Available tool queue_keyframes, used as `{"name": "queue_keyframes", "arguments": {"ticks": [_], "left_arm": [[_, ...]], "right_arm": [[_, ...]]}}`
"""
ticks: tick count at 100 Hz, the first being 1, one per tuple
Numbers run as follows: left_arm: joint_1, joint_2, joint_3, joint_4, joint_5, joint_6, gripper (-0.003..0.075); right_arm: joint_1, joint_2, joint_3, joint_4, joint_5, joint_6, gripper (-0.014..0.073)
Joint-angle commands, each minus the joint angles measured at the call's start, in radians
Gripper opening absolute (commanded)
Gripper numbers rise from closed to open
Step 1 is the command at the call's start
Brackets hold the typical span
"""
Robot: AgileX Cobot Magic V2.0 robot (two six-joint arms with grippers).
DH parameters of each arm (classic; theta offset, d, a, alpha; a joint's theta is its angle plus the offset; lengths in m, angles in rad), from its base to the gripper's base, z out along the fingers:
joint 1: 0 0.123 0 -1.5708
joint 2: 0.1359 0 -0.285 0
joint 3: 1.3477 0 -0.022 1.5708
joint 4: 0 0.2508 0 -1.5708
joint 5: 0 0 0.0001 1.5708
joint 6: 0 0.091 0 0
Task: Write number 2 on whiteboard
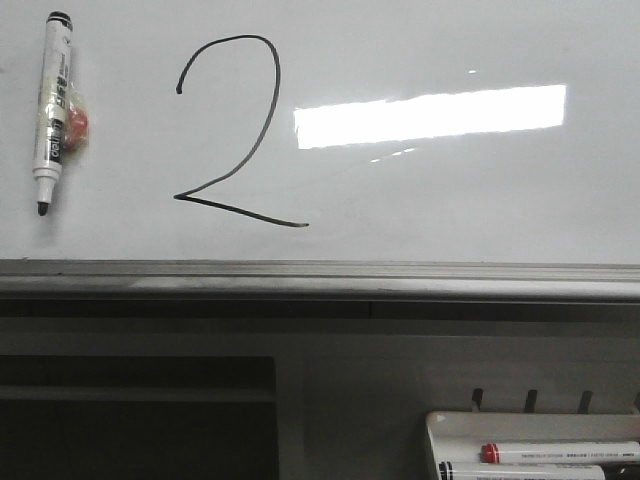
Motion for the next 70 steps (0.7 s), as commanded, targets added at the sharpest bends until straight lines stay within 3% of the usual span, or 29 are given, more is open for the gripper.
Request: {"name": "queue_keyframes", "arguments": {"ticks": [1,30,70], "left_arm": [[-0.009,-0.052,0.006,0.014,-0.045,-0.008,-0.0020],[-0.009,-0.093,0.033,0.014,-0.060,-0.008,-0.0020],[-0.009,-0.093,0.034,0.012,-0.060,-0.008,-0.0020]], "right_arm": [[-0.004,-0.117,0.064,0.008,-0.071,-0.010,-0.0051],[-0.004,-0.365,0.215,0.042,-0.036,-0.010,-0.0051],[-0.004,-0.374,0.230,0.042,-0.035,-0.010,-0.0051]]}}
